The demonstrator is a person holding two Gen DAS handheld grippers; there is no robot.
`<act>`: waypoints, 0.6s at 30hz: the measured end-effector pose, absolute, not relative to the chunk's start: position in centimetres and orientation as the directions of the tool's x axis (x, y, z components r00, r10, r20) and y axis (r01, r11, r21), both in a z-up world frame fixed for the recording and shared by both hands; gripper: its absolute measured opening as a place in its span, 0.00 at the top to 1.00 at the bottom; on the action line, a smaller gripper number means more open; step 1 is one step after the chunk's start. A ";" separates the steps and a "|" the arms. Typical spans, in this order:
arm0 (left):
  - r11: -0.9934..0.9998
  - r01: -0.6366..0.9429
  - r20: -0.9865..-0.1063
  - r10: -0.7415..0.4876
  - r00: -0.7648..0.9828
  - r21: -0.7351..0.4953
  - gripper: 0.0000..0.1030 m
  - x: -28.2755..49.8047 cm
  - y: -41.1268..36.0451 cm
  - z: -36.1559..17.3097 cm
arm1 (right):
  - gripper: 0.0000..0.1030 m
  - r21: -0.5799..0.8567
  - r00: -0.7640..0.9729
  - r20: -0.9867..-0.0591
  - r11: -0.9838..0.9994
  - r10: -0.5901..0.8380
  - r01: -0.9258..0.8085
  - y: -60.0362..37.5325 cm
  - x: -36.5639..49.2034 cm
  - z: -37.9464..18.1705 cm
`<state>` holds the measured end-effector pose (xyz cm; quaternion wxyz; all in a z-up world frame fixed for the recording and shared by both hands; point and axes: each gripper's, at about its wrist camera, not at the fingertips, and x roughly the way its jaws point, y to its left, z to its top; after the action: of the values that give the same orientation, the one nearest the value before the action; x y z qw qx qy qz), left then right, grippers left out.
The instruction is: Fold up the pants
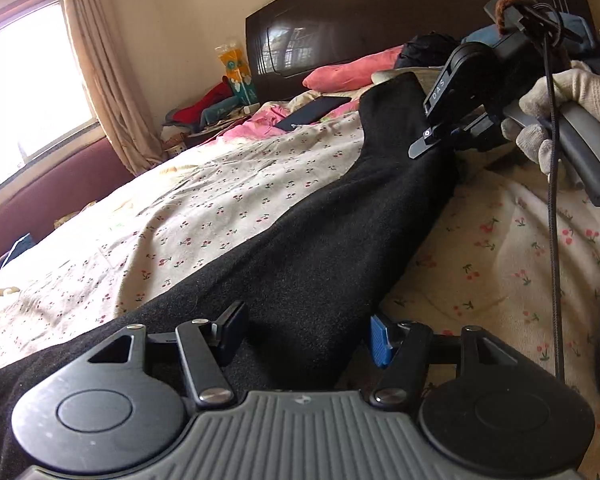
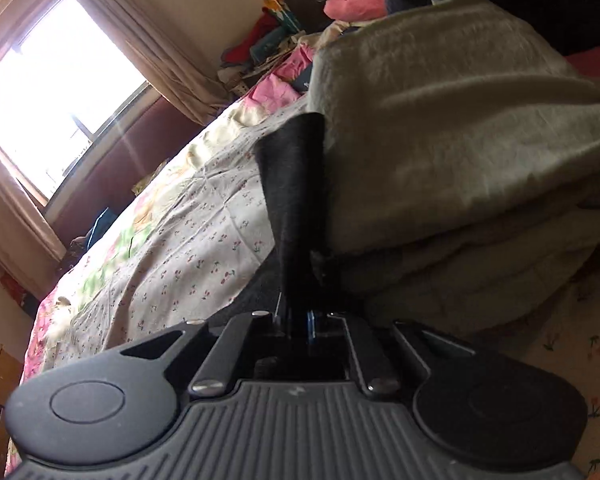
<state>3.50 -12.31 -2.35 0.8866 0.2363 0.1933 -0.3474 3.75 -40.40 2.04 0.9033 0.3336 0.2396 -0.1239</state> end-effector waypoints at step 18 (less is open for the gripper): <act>0.776 0.562 -0.449 -0.409 0.794 0.287 0.31 5.1 -8.8 -0.9 | 0.95 0.597 0.901 -0.428 0.728 -0.068 0.338 -39.9 2.2 4.9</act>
<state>5.15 -8.83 -0.86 0.9242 0.2077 0.1840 -0.2626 2.15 -39.92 4.92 0.9095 0.3516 0.1919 -0.1116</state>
